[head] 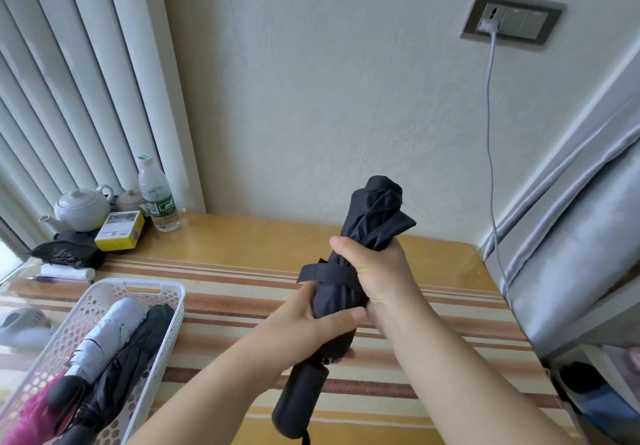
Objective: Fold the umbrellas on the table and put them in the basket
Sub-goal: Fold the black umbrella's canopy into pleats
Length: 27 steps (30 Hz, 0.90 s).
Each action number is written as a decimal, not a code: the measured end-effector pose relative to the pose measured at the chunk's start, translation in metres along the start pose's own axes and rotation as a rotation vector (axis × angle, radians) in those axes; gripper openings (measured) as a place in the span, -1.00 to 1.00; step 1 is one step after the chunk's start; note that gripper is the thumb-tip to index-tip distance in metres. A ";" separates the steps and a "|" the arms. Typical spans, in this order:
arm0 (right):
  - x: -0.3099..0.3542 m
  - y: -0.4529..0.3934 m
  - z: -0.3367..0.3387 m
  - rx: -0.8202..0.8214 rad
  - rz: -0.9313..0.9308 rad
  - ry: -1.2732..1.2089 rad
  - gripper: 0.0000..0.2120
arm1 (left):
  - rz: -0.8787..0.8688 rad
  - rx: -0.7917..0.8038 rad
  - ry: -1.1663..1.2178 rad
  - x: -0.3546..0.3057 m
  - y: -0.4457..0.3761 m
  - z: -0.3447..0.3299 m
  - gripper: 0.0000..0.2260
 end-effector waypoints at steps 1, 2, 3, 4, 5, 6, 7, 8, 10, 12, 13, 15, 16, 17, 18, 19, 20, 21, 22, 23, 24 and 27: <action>0.001 0.000 -0.001 0.020 -0.003 -0.010 -0.83 | 0.054 0.124 0.154 0.007 0.003 -0.009 -0.63; 0.001 0.000 -0.002 0.038 -0.006 -0.022 -0.83 | 0.065 0.190 0.212 0.009 0.005 -0.014 -0.62; 0.002 0.000 -0.004 0.050 -0.011 -0.035 -0.82 | 0.045 0.203 0.205 0.008 0.005 -0.015 -0.67; 0.002 0.000 -0.004 0.047 -0.011 -0.045 -0.82 | 0.020 0.171 0.160 0.007 0.004 -0.014 -0.74; 0.003 -0.001 -0.002 0.028 -0.003 -0.052 -0.82 | -0.002 0.104 0.075 0.005 0.001 -0.010 -0.78; 0.003 -0.002 0.000 0.000 0.011 -0.050 -0.82 | -0.023 0.012 -0.052 0.002 0.000 -0.006 -0.81; 0.003 -0.002 0.002 -0.034 0.028 -0.035 -0.79 | -0.045 -0.103 -0.209 -0.001 -0.002 0.001 -0.82; 0.002 -0.003 0.004 -0.065 0.042 -0.005 -0.75 | -0.080 -0.228 -0.379 -0.006 -0.001 0.007 -0.80; 0.001 -0.003 0.004 -0.097 0.045 0.052 -0.67 | -0.163 -0.408 -0.605 -0.017 0.005 0.007 -0.75; 0.003 -0.003 0.002 -0.075 0.039 0.064 -0.69 | -0.226 -0.459 -0.650 -0.019 0.009 0.004 -0.74; 0.004 -0.004 0.002 -0.053 0.038 0.059 -0.73 | -0.226 -0.447 -0.640 -0.020 0.009 0.004 -0.72; 0.007 -0.005 0.001 -0.005 0.025 0.039 -0.79 | -0.150 -0.299 -0.443 -0.010 0.002 0.007 -0.68; 0.008 -0.006 0.000 0.024 0.014 0.011 -0.81 | -0.075 -0.155 -0.235 -0.001 0.000 0.002 -0.65; 0.008 -0.006 -0.003 0.055 0.002 -0.016 -0.81 | 0.000 0.004 -0.009 0.007 0.000 -0.009 -0.62; 0.007 -0.005 -0.006 0.091 -0.008 -0.033 -0.80 | 0.063 0.129 0.164 0.012 0.004 -0.019 -0.61; 0.007 -0.004 -0.010 0.127 -0.020 -0.038 -0.79 | 0.088 0.196 0.259 0.014 0.007 -0.025 -0.63; 0.007 -0.002 -0.013 0.158 -0.034 -0.040 -0.78 | 0.079 0.209 0.282 0.015 0.009 -0.027 -0.68; 0.006 -0.001 -0.015 0.178 -0.047 -0.049 -0.79 | 0.055 0.177 0.274 0.014 0.008 -0.027 -0.73; 0.005 -0.001 -0.014 0.171 -0.055 -0.064 -0.81 | 0.015 0.104 0.219 0.014 0.005 -0.022 -0.77; 0.003 -0.002 -0.011 0.136 -0.056 -0.072 -0.85 | -0.037 -0.008 0.103 0.012 0.002 -0.014 -0.79; 0.002 -0.004 -0.007 0.078 -0.049 -0.054 -0.85 | -0.091 -0.147 -0.067 0.009 0.001 -0.003 -0.80; -0.001 -0.004 0.000 -0.040 -0.028 0.024 -0.73 | -0.199 -0.458 -0.432 -0.002 0.009 0.014 -0.73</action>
Point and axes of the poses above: each hand's wrist, its own y-axis away from the middle knuckle, its own z-axis out of the back of the hand, x = y × z, the point moved 10 cm from there along -y, towards the middle knuckle, and after that the axes turned 1 degree about x, right-handed, at the moved point
